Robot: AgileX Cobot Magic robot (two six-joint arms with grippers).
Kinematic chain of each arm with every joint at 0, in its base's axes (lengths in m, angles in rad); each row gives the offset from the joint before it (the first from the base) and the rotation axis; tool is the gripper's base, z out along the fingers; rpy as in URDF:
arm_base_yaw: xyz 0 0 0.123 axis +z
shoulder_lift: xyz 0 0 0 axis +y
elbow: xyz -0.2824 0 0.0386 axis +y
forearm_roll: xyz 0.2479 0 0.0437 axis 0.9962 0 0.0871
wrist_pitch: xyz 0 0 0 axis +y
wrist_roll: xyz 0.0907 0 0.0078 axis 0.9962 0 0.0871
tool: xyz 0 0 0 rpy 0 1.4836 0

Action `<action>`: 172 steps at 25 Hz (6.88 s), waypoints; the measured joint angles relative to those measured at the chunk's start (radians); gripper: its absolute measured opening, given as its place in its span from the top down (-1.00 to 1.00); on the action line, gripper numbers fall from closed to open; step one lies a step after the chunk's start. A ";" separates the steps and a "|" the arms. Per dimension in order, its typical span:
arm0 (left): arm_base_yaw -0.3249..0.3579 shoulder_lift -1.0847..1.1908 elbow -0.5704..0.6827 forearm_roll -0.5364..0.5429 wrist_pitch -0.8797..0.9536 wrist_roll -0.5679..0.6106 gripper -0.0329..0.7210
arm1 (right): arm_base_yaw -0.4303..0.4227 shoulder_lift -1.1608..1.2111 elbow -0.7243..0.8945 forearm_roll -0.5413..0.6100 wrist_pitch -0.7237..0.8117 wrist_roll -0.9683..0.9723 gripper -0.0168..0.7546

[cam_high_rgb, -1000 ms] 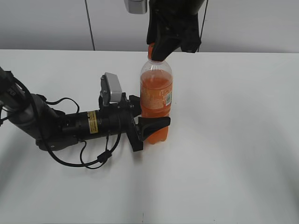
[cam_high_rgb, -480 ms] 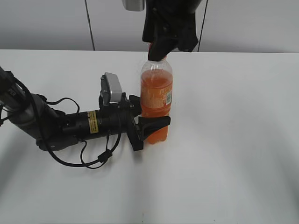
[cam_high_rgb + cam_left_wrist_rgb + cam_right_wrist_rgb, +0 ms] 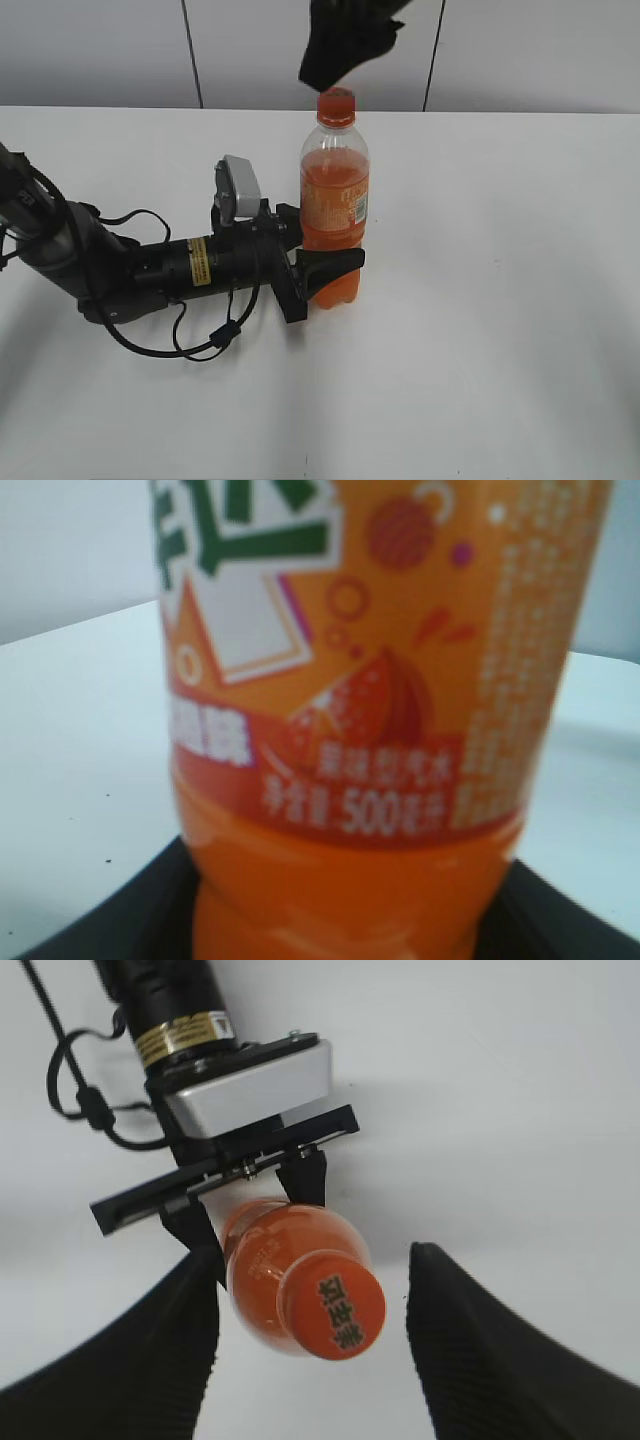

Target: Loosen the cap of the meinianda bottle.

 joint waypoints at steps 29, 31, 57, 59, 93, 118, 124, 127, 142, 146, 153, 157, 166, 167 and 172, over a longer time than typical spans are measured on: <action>0.000 0.000 0.000 0.000 0.000 0.000 -0.13 | 0.000 0.021 0.030 -0.114 -0.001 0.985 -0.35; 0.000 0.000 0.000 0.000 0.000 0.000 -0.13 | 0.000 0.029 0.030 -0.114 -0.001 0.985 -0.35; 0.000 0.000 0.000 0.001 0.000 0.000 -0.13 | -0.001 0.055 0.030 -0.052 -0.002 0.696 0.25; 0.000 0.000 0.000 0.004 0.000 0.001 -0.13 | -0.001 0.055 0.030 -0.047 -0.002 0.600 0.25; 0.002 0.000 0.000 0.011 0.000 0.008 -0.13 | -0.001 0.055 0.030 -0.039 0.007 -0.473 0.25; 0.001 0.000 0.000 0.007 0.000 0.003 -0.13 | 0.000 0.055 0.030 -0.015 -0.001 -0.197 -0.60; 0.001 0.000 0.000 0.006 0.000 0.003 -0.13 | 0.000 0.027 0.030 -0.031 -0.001 0.254 -0.50; 0.001 0.000 0.000 0.006 0.000 0.003 -0.13 | 0.000 0.024 0.030 -0.040 -0.001 0.465 -0.48; 0.001 0.000 0.000 0.005 0.000 0.003 -0.13 | 0.000 -0.059 0.030 -0.078 -0.001 0.899 -0.56; 0.001 0.000 0.000 0.005 0.000 0.003 -0.13 | 0.000 -0.070 0.031 -0.079 -0.001 0.908 -0.56; 0.001 0.000 0.000 0.004 0.000 0.001 -0.13 | 0.000 -0.019 0.035 -0.081 -0.001 0.908 -0.56; 0.001 0.000 0.000 0.004 0.000 0.001 -0.13 | 0.000 0.014 0.038 -0.083 -0.001 0.908 -0.56; 0.001 0.000 0.000 0.004 0.000 0.001 -0.13 | 0.000 0.030 0.040 -0.096 -0.001 0.887 -0.56; 0.001 0.000 0.000 0.004 0.000 0.001 -0.13 | 0.000 0.030 0.040 -0.102 -0.001 0.886 -0.56; 0.001 0.000 0.000 0.004 0.000 0.001 -0.13 | 0.000 0.030 0.040 -0.115 -0.001 0.884 -0.56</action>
